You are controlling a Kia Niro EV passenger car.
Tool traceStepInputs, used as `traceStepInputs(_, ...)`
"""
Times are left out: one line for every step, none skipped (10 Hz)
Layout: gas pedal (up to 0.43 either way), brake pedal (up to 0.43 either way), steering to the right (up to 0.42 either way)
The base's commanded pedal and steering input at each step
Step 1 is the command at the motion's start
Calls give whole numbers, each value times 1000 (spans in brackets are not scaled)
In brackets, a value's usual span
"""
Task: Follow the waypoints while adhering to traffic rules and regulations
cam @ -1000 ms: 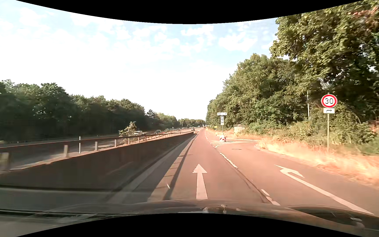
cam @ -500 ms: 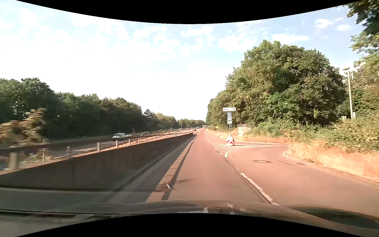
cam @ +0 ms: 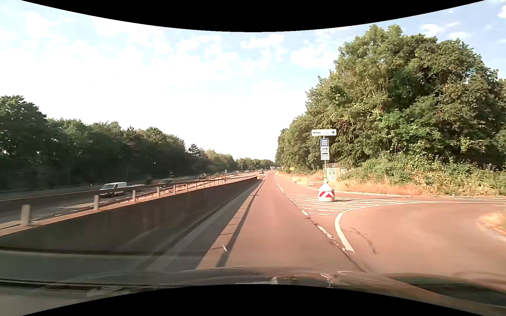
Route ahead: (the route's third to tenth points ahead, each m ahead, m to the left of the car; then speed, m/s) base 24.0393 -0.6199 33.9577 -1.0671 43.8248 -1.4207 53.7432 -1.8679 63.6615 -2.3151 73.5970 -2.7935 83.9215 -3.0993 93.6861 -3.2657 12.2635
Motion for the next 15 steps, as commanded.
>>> traceStepInputs(87,0,1)
traceStepInputs(87,0,0)
traceStepInputs(98,0,1)
traceStepInputs(98,0,1)
traceStepInputs(98,0,1)
traceStepInputs(98,0,0)
traceStepInputs(98,0,1)
traceStepInputs(98,0,1)
traceStepInputs(98,0,1)
traceStepInputs(98,0,1)
traceStepInputs(110,0,1)
traceStepInputs(118,0,1)
traceStepInputs(130,0,1)
traceStepInputs(138,0,1)
traceStepInputs(138,0,2)
